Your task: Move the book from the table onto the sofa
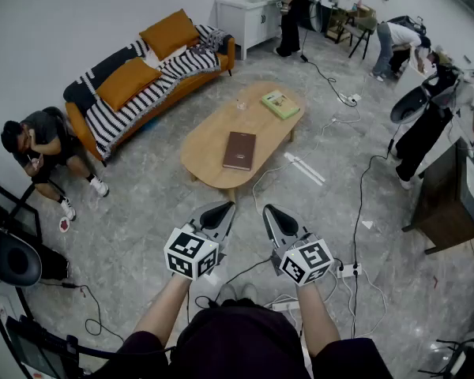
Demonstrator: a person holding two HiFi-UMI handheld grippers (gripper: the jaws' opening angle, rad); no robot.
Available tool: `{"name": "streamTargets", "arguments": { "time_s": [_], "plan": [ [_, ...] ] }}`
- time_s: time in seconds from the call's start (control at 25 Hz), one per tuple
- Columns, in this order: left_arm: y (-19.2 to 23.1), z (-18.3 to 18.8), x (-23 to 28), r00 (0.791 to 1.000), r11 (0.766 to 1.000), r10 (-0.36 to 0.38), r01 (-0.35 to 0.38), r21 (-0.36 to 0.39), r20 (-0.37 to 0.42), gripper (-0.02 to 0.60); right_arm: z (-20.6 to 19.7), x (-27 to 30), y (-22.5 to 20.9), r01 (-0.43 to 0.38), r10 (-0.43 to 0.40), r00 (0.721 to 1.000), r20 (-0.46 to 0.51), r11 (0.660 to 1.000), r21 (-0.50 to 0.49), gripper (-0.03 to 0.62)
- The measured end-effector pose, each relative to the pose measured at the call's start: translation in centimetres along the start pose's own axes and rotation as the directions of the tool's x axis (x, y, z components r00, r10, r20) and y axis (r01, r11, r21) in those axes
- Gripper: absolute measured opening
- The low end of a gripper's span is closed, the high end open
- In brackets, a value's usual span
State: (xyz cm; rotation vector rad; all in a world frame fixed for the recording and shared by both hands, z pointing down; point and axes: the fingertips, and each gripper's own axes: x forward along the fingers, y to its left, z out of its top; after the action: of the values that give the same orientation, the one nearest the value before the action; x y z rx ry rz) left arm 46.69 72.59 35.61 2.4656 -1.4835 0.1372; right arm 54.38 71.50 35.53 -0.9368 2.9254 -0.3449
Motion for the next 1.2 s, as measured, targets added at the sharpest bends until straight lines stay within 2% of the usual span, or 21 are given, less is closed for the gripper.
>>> {"name": "streamTargets", "arguments": {
  "time_s": [0.36, 0.52, 0.68, 0.84, 1.2],
  "plan": [
    [-0.3, -0.5, 0.4, 1.000, 1.000, 0.004, -0.005, -0.021, -0.010, 0.015, -0.2, 0.4, 0.2, -0.029, 0.029, 1.000, -0.004, 1.000, -0.007, 0.025],
    [-1.5, -0.7, 1.1, 1.000, 1.000, 0.019, -0.019, 0.015, -0.020, 0.015, -0.2, -0.7, -0.7, -0.040, 0.040, 0.999, -0.006, 0.999, -0.008, 0.025],
    [-2.4, -0.4, 1.5, 1.000, 0.998, 0.026, -0.026, 0.059, 0.001, 0.015, -0.1, -1.4, -1.2, -0.075, 0.075, 0.997, -0.001, 0.997, -0.015, 0.025],
    [-2.7, -0.2, 1.7, 0.998, 0.996, 0.053, -0.054, 0.070, 0.020, 0.015, -0.1, -1.8, -1.6, -0.101, 0.101, 0.995, 0.004, 0.995, -0.024, 0.026],
    [0.3, -1.3, 1.8, 0.991, 0.988, 0.131, -0.130, 0.078, -0.009, 0.015, -1.8, 0.5, -2.6, -0.131, 0.132, 0.991, -0.013, 0.991, 0.006, 0.026]
  ]
}}
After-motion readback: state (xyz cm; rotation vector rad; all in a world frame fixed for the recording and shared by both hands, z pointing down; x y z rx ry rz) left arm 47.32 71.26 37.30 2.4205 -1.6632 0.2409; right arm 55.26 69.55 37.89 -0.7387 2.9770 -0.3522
